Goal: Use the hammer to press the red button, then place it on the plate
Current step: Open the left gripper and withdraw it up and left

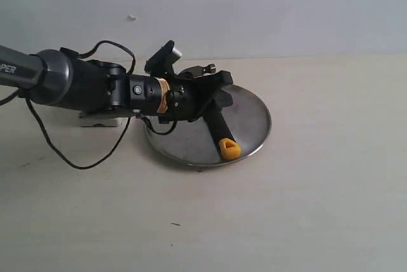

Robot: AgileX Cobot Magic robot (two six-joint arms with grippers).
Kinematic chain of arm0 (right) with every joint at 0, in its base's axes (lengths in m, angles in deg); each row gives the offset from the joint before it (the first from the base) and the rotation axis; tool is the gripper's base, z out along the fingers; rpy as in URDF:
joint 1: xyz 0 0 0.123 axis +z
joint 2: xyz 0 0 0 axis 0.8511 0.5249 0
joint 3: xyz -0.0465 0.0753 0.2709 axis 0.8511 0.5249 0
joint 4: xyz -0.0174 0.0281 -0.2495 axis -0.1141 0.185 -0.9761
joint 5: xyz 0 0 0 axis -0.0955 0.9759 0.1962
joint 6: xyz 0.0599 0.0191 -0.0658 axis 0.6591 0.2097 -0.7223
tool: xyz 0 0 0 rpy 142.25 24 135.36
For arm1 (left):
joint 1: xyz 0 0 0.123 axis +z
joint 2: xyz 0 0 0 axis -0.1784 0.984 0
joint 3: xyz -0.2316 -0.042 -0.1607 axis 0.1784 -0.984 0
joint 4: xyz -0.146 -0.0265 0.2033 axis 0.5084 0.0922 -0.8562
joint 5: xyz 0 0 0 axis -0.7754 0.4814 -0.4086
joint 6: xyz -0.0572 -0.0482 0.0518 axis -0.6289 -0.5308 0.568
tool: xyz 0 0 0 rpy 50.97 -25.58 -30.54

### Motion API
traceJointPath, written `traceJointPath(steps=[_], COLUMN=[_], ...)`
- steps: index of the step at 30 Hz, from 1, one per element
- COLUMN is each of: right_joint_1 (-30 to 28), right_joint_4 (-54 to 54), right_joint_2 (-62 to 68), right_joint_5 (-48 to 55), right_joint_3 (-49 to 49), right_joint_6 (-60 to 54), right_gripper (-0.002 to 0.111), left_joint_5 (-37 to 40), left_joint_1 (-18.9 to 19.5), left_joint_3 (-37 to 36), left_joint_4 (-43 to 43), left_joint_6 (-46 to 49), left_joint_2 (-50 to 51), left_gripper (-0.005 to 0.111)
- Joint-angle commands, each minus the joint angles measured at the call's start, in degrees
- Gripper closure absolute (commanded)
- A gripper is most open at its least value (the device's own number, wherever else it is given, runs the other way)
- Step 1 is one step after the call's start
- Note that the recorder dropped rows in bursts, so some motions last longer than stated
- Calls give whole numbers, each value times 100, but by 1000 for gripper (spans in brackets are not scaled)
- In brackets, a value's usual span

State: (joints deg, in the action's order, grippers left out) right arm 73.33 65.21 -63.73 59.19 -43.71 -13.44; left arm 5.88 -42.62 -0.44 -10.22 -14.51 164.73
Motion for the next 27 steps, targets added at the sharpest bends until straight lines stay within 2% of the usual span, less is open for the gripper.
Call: traceJointPath(steps=[1,3,5,6,7,11,15,22,27], right_joint_1=[-38,-38,-38,-38,-38,-38,-38,-38,-38], right_joint_4=[2,2,2,2,2,2,2,42,42], right_joint_2=[-40,-40,-40,-40,-40,-40,-40,-40,-40], right_joint_5=[-14,-14,-14,-14,-14,-14,-14,-14,-14], right_joint_3=[28,28,28,28,28,28,28,28,28], right_joint_6=[-34,-34,-34,-34,-34,-34,-34,-34,-34], right_gripper=[108,108,108,108,108,108,108,108,108], left_joint_5=[383,607,296,112,-88,-416,-416,-402,-306], left_joint_1=[-14,-6,-16,-16,-16,-16,-16,-16,-16], left_joint_3=[-537,-1179,-2180,-2548,-3064,-4265,-4544,-4549,-4549], left_joint_4=[-222,206,948,1093,1165,957,683,462,492], left_joint_6=[332,1019,2382,2657,2793,2570,2582,2795,3629], left_joint_2=[-766,-1403,-2562,-2910,-3582,-5739,-6730,-7893,-8265], left_gripper=[106,107,107,107,107,107,107,107,107])
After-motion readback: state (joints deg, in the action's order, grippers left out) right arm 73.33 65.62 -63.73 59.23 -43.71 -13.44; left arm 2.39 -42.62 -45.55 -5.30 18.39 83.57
